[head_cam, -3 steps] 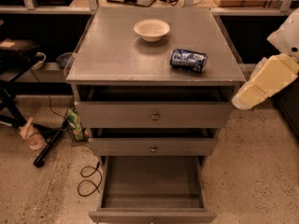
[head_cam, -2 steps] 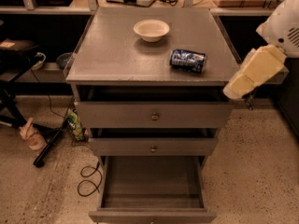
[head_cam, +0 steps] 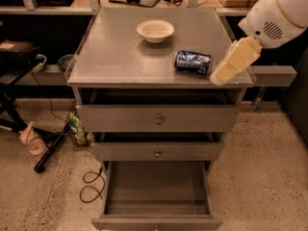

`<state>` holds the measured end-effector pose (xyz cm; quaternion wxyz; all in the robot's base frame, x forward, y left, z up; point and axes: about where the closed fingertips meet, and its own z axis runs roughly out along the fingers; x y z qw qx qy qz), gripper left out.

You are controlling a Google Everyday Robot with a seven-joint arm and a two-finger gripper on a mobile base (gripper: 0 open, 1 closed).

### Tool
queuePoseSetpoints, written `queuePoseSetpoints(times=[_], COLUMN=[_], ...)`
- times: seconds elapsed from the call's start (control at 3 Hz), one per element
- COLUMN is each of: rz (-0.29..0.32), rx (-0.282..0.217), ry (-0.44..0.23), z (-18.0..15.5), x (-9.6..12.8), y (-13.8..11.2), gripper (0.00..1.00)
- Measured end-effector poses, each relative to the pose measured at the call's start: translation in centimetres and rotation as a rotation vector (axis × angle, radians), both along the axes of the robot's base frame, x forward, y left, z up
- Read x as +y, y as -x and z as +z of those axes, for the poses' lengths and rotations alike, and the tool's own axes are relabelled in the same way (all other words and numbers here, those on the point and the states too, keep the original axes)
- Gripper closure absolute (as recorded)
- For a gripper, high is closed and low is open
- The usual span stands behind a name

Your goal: Place pepsi can into bottom drawer

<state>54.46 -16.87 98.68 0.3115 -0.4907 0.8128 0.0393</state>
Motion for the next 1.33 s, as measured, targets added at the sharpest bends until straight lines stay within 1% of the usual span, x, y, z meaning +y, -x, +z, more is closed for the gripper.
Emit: queuePoseSetpoints(times=[0.33, 0.67, 1.33], rz=[0.017, 0.064, 0.063], rx=[-0.004, 0.012, 0.004], ry=[-0.042, -0.117, -0.129], z=[-1.2, -5.5, -5.8], x=[0.2, 0.8, 0.9], y=[-2.8, -9.6, -10.0], gripper=[0.0, 0.0, 0.0])
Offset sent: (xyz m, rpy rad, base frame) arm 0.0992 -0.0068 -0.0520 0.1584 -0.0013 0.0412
